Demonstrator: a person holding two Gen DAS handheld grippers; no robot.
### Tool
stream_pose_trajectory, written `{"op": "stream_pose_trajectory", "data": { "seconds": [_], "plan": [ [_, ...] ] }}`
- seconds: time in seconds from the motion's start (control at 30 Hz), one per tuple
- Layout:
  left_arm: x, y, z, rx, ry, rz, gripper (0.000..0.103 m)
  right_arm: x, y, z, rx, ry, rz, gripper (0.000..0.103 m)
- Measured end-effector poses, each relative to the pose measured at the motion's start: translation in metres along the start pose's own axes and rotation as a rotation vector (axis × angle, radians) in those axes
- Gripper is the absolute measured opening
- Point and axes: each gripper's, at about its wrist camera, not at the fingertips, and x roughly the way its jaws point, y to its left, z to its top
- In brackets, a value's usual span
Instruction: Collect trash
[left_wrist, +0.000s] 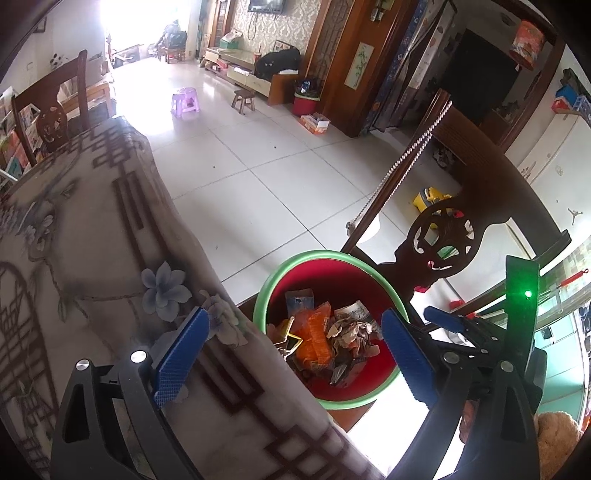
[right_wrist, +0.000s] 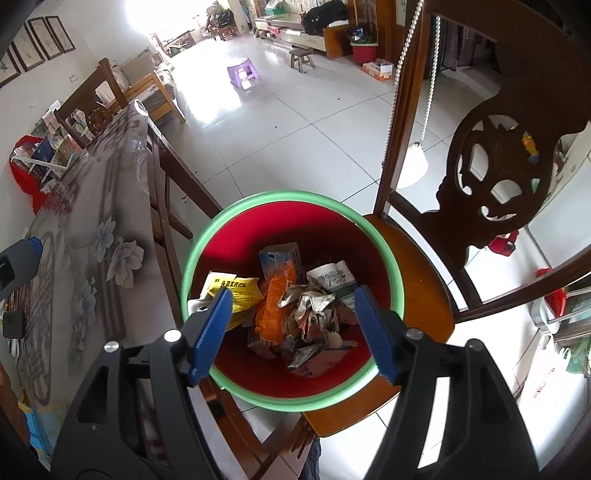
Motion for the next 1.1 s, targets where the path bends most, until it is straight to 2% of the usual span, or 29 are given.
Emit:
{"op": "stream_pose_trajectory", "data": {
  "seconds": [0.2,0.3,0.4,0.53,0.67,0.8,1.0,1.1],
  "plan": [
    [-0.036,0.021,-0.005,-0.025,-0.079,0.011,0.090,-0.040,0.029,-0.006,-0.041,-0.092,-0.046,0.091],
    [-0.059,0.035,-0.009,-0.041,-0.130,0.007,0.091,-0.064,0.050,-0.010,-0.061,-0.144,-0.060,0.094],
    [-0.091,0.051,-0.016,-0.050,-0.215,0.040,0.095,-0.087,0.075,-0.018,-0.081,-0.207,-0.047,0.098],
    [-0.132,0.073,-0.027,-0.042,-0.285,0.086,0.095,-0.115,0.116,-0.033,-0.113,-0.304,-0.011,0.098],
    [-0.172,0.099,-0.042,-0.063,-0.378,0.093,0.095,-0.137,0.162,-0.050,-0.146,-0.368,0.036,0.098],
    [-0.215,0.123,-0.061,-0.068,-0.463,0.171,0.095,-0.162,0.208,-0.069,-0.174,-0.460,0.079,0.098],
    [-0.267,0.146,-0.086,-0.063,-0.582,0.293,0.095,-0.192,0.256,-0.094,-0.197,-0.611,0.041,0.098],
    [-0.287,0.156,-0.095,-0.066,-0.612,0.311,0.095,-0.203,0.274,-0.104,-0.187,-0.653,0.050,0.098]
  ]
}}
